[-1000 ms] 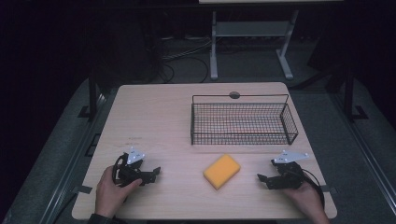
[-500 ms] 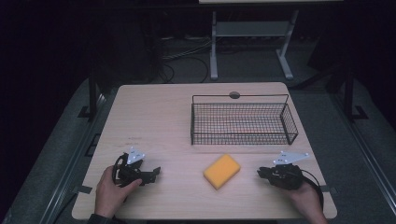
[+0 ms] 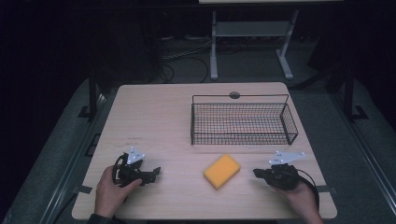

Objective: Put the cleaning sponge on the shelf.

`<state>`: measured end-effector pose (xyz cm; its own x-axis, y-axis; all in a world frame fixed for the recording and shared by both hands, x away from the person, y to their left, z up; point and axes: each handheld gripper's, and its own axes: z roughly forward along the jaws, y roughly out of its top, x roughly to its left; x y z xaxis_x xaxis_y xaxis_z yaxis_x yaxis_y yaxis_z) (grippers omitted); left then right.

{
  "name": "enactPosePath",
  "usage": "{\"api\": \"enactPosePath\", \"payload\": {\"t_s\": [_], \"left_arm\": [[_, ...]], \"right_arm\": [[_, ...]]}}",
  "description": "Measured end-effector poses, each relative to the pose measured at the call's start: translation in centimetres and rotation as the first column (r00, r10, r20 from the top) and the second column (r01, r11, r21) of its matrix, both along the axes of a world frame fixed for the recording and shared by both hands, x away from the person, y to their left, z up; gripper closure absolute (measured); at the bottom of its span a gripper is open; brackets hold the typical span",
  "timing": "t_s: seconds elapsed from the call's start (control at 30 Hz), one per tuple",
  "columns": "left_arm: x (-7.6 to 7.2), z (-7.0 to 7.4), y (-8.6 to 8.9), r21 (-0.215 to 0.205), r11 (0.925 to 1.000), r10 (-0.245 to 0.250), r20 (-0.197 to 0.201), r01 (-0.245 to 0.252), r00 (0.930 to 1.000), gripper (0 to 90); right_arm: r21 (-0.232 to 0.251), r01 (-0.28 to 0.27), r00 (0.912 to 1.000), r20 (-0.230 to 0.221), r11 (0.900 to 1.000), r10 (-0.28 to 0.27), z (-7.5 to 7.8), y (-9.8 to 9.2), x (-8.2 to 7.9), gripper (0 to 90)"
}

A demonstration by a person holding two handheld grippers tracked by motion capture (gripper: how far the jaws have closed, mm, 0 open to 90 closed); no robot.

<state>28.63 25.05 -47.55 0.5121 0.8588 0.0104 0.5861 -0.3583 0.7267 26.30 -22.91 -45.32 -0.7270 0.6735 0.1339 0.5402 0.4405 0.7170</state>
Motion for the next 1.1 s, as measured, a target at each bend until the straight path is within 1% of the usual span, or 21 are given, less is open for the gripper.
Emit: {"api": "enactPosePath", "payload": {"t_s": [0.3,0.57,0.6,0.63,0.8,0.9,1.1], "left_arm": [[0.0,0.0,0.0,0.0,1.0,0.0,0.0,0.0,1.0,12.8],[0.0,0.0,0.0,0.0,1.0,0.0,0.0,0.0,1.0,12.8],[0.0,0.0,0.0,0.0,1.0,0.0,0.0,0.0,1.0,12.8],[0.0,0.0,0.0,0.0,1.0,0.0,0.0,0.0,1.0,12.8],[0.0,0.0,0.0,0.0,1.0,0.0,0.0,0.0,1.0,12.8],[0.0,0.0,0.0,0.001,1.0,-0.001,0.0,0.001,1.0,12.8],[0.0,0.0,0.0,0.0,1.0,0.0,0.0,0.0,1.0,12.8]], "right_arm": [[0.002,-0.023,0.9996,-0.016,1.0,0.023,0.0,1.2,0.3,89.7],[-0.006,-0.042,0.999,-0.016,0.999,0.042,-0.1,2.1,0.8,89.7],[-0.01,-0.041,0.9989,-0.023,0.999,0.041,-0.1,2.3,0.9,89.7],[-0.017,-0.047,0.9987,-0.019,0.999,0.046,-0.2,2.4,1.1,89.7],[-0.026,-0.052,0.9981,-0.034,0.998,0.051,-0.4,3.0,1.5,89.7],[-0.034,-0.062,0.9977,-0.028,0.997,0.061,-0.5,3.3,1.8,89.7],[-0.048,-0.065,0.9975,-0.033,0.997,0.063,-0.6,3.7,2.2,89.7]]}}
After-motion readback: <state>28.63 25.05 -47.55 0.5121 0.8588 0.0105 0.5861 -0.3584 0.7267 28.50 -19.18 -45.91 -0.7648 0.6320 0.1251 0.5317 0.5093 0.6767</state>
